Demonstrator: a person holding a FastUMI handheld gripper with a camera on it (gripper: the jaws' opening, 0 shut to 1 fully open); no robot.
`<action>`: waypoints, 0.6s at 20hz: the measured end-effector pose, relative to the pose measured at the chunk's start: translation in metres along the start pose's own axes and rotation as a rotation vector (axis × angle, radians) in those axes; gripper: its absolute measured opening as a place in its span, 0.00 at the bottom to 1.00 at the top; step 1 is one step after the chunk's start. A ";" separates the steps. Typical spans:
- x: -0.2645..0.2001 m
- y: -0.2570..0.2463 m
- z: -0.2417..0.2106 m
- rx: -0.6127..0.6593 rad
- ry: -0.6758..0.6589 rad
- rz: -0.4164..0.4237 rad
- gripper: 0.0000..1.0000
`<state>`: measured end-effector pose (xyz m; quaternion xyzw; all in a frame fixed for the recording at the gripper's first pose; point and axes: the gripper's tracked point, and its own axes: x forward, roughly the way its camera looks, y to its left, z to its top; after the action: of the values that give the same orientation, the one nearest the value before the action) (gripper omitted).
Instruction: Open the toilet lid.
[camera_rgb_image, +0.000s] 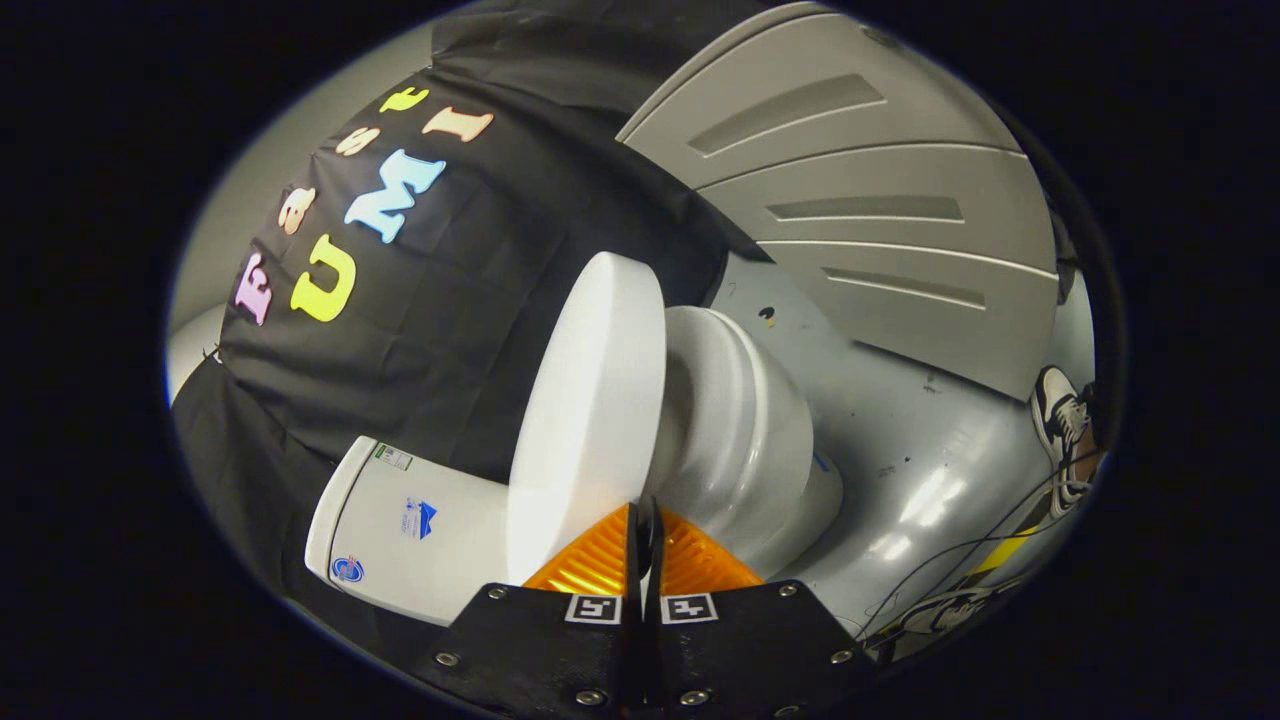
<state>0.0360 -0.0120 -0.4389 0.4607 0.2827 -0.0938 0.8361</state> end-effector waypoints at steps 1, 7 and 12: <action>-0.003 0.004 0.002 -0.016 -0.002 -0.006 0.00; -0.017 0.040 0.010 -0.112 -0.037 -0.023 0.00; -0.028 0.074 0.015 -0.271 -0.055 -0.028 0.00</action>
<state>0.0496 0.0142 -0.3647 0.3370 0.2759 -0.0789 0.8967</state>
